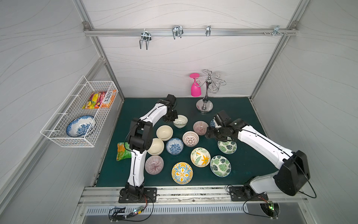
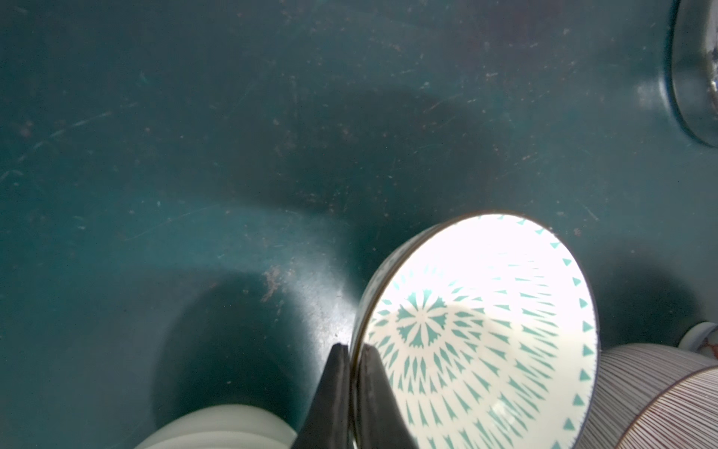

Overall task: Stack the bowls
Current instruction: Adjust the bowl at the center of the board, then pick up the bowl from the center of the board.

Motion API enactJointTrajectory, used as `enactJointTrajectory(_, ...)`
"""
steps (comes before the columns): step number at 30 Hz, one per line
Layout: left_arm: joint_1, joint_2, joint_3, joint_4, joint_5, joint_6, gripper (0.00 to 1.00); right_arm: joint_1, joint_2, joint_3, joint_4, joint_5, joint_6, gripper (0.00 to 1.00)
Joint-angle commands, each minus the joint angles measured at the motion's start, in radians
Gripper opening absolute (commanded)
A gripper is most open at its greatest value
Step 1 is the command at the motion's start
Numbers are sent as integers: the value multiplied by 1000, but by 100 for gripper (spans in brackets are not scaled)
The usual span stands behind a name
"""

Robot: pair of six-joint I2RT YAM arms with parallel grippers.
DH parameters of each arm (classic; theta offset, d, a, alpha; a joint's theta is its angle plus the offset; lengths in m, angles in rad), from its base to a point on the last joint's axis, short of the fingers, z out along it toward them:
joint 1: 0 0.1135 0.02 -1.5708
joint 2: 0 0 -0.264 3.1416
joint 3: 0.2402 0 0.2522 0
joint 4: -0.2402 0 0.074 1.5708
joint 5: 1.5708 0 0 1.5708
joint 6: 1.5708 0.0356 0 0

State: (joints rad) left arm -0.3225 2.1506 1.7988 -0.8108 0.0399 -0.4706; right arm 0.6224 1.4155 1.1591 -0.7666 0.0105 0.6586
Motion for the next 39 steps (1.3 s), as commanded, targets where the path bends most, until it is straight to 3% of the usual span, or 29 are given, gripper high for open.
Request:
enactJointTrajectory(1, 12, -75, -95, 86, -68, -24, 0, 5, 12, -6, 40, -14, 55, 78)
enactJointTrajectory(6, 16, -155, -239, 252, -69, -50, 0, 4, 65, -7, 105, -100, 108, 77)
enactJointTrajectory(10, 15, -147, -249, 286, -24, -55, 0, 6, 102, -8, 139, -157, 142, 72)
enactJointTrajectory(20, 15, -129, -300, 397, 9, -106, 2, 13, 187, 5, 161, -151, 182, 55)
enactJointTrajectory(23, 14, -134, -305, 406, 18, -119, 6, 20, 219, 23, 161, -150, 187, 55)
enactJointTrajectory(31, 14, -173, -327, 412, 22, -108, 52, 34, 281, 56, 165, -132, 199, 54)
enactJointTrajectory(39, 14, -257, -311, 388, 32, -112, 94, 37, 337, 96, 164, -123, 190, 45)
